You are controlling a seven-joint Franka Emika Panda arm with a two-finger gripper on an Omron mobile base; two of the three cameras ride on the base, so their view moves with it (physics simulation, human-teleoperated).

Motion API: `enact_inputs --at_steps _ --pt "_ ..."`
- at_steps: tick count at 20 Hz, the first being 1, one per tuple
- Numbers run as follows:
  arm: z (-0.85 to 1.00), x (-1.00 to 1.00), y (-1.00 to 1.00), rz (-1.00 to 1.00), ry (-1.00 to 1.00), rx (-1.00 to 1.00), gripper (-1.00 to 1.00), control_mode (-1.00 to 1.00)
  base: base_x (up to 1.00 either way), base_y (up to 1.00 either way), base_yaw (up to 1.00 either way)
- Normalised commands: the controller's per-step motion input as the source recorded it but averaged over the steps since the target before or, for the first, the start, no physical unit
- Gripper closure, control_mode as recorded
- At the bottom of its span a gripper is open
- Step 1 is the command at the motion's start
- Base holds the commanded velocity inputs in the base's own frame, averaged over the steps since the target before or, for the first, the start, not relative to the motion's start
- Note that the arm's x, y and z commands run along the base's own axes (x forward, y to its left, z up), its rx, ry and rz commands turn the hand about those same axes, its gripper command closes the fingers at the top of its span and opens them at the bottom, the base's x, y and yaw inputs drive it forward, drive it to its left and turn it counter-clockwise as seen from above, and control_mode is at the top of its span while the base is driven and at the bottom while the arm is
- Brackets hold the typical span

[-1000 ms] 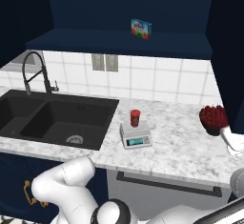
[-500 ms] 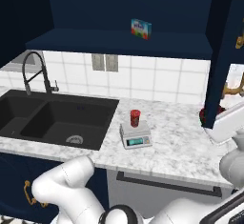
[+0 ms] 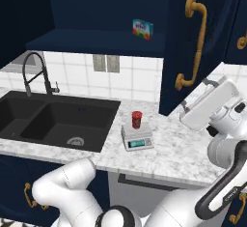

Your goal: Pick the yogurt and place it on the digital scale for weighing, and close the cabinet.

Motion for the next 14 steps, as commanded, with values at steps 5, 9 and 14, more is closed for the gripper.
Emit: enact_inputs --at_steps 5,9,14 --pt "0.98 0.00 1.00 0.00 0.09 -0.24 -1.00 -1.00 0.00 0.00 0.00" --pt "0.76 0.06 1.00 0.00 0.16 -0.26 -1.00 -1.00 0.00 0.00 0.00" --pt "0.67 0.42 1.00 0.01 0.38 -0.32 -1.00 -1.00 0.00 0.00 0.00"
